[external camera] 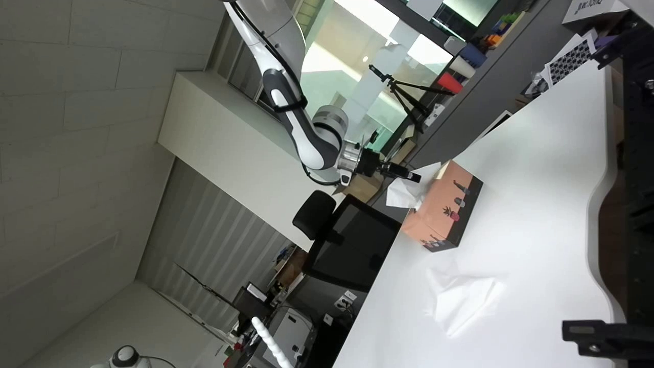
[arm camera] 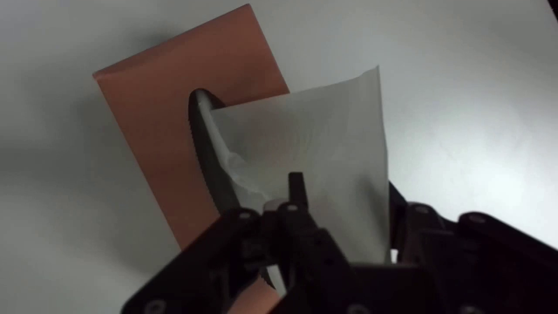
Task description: Remove the tissue from the box.
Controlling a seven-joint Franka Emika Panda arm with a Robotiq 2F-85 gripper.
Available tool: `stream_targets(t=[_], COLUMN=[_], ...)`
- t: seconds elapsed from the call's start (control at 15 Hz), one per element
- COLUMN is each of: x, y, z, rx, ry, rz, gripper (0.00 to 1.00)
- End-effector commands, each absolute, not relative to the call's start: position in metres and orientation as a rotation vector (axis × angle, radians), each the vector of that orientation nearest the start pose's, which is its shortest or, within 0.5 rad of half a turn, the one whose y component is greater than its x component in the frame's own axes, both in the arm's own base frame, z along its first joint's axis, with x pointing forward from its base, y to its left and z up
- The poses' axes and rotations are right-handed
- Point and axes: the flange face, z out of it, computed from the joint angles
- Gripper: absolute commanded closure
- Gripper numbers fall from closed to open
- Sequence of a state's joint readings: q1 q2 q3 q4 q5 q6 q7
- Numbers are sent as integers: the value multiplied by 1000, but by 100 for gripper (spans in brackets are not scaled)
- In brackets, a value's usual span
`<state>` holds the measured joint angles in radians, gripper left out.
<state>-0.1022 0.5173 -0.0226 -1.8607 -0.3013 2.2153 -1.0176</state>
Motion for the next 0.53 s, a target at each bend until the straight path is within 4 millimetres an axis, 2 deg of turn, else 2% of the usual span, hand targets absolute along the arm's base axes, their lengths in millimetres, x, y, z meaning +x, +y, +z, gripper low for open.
stream_targets(t=[0.0, 0.13, 0.27, 0.47], x=[627, 628, 628, 629], y=[-89, -90, -91, -89], z=[234, 236, 241, 260], rx=[-2764, -2773, -2786, -2810], ry=[-1639, -1627, -1618, -1580], rz=[426, 420, 403, 368], gripper=[86, 98, 100, 100])
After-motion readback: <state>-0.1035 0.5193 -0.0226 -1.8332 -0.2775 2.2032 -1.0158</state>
